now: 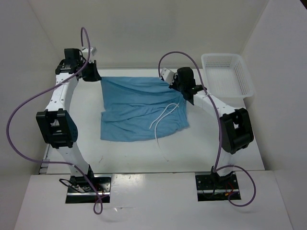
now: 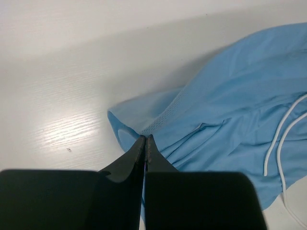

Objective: Fold and stack the shorts
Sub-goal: Fold the shorts

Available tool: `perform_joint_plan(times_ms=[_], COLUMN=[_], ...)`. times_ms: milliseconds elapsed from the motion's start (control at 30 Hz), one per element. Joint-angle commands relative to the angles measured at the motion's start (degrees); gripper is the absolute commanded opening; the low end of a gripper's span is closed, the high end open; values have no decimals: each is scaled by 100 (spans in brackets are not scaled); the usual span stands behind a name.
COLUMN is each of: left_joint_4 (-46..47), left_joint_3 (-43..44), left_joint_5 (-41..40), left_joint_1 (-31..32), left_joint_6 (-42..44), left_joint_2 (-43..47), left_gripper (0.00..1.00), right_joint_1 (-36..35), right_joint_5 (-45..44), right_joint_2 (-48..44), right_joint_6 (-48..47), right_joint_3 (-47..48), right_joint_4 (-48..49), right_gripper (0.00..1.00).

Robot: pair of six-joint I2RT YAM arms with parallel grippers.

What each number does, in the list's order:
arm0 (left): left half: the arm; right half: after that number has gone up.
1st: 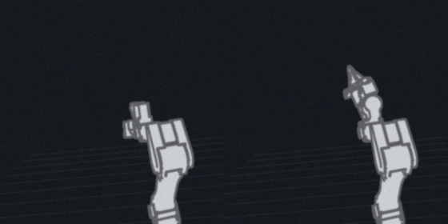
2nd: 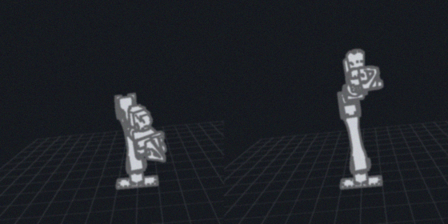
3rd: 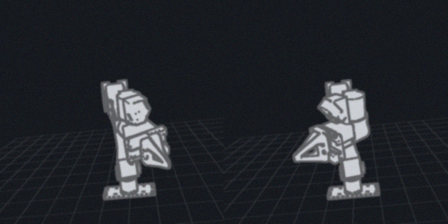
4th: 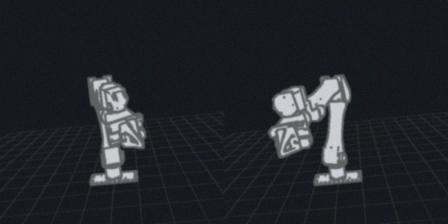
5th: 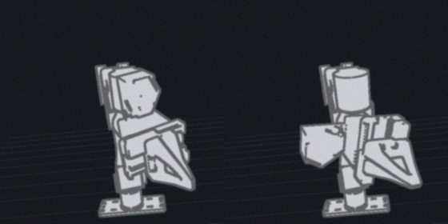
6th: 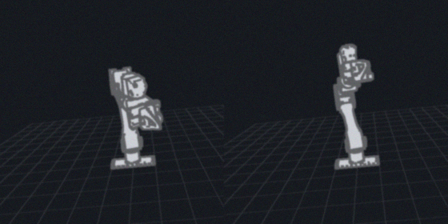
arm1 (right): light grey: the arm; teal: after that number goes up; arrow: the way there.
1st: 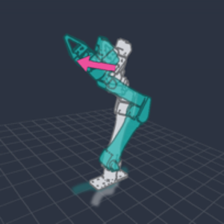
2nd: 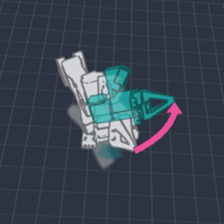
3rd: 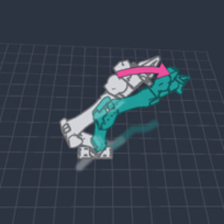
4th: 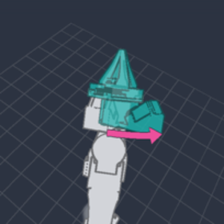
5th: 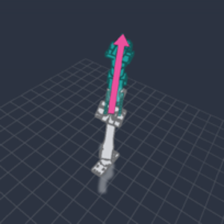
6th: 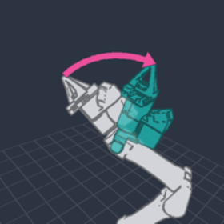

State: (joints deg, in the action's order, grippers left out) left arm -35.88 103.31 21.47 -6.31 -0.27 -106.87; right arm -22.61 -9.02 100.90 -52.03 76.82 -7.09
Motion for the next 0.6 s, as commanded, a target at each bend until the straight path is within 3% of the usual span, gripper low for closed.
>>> perform_joint_plan(times_ms=[0, 133, 433, 567], left_joint_4=[-165, -112, -165, -586], left_joint_3=[-275, -548, 409, 165], left_joint_5=[15, -161, -4, 225], left_joint_1=[-20, -247, -433, -503], left_joint_6=[27, 27, 27, 27], left_joint_2=[314, 605, 131, 630], left_gripper=[0, 0, 0, 0], right_joint_1=[37, 37, 37, 37], right_joint_5=[-144, -249, -487, -119], right_joint_2=[-70, -246, 61, -367], right_joint_6=[97, 44, -70, 79], right_joint_3=[141, -105, 377, 361], right_joint_4=[366, 437, 744, 114], right_gripper=[0, 0, 0, 0])
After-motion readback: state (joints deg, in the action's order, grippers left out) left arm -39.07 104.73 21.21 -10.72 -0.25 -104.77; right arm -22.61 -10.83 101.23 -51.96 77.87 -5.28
